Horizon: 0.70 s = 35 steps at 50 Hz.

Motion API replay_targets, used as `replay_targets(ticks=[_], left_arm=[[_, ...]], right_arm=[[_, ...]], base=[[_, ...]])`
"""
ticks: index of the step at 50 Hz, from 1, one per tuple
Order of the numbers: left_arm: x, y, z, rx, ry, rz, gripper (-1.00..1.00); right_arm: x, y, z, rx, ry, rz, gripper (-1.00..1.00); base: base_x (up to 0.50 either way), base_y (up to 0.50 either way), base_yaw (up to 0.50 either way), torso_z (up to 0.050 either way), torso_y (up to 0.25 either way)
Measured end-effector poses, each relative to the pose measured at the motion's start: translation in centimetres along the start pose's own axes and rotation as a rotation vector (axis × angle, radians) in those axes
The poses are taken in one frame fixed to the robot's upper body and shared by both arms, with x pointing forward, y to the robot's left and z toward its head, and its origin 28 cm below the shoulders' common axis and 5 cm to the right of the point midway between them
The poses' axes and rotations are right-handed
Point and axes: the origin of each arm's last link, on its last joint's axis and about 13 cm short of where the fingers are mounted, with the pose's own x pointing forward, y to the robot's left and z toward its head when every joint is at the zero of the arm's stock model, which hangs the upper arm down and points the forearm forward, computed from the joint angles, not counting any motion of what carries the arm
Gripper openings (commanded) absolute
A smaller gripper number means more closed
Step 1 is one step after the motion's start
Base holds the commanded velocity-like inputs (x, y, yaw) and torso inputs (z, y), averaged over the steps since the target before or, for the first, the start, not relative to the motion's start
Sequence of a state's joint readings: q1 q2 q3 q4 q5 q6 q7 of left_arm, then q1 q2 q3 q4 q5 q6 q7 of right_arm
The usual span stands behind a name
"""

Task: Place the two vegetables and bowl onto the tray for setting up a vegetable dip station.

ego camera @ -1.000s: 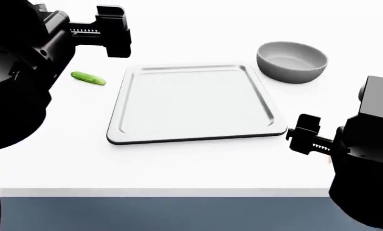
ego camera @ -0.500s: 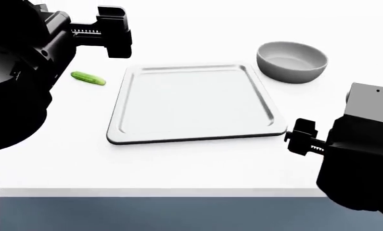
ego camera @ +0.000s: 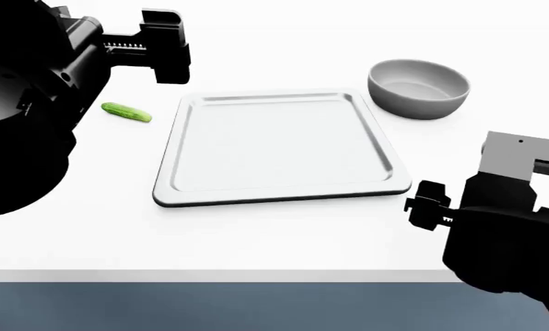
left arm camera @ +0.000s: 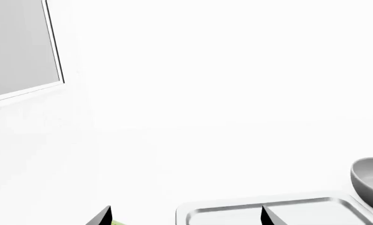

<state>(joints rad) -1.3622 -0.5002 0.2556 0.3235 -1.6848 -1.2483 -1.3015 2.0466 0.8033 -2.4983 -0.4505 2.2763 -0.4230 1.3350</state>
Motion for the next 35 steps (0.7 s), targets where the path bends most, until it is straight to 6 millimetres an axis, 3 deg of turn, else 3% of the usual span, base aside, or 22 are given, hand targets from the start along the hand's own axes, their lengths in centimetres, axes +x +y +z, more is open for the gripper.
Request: replay_targets(ticks=[30,31,35], left_arm=[[-0.01,0.02,0.08,0.0,-0.002,0.001,1.0],[-0.01,0.03,0.09,0.0,-0.002,0.001,1.0],[-0.01,0.05,0.12,-0.001,-0.002,0.001,1.0]], right_arm=[[0.84,0.61,-0.58,-0.013,0.019,-0.009,1.0],[0.85,0.62,-0.57,-0.012,0.019,-0.009,-1.0],[0.99,0.62,-0.65,-0.009,0.024,-0.008,-1.0]], base=[[0.0,0.0,0.0,0.0,0.0],[0.0,0.0,0.0,0.0,0.0],[0.0,0.0,0.0,0.0,0.0]])
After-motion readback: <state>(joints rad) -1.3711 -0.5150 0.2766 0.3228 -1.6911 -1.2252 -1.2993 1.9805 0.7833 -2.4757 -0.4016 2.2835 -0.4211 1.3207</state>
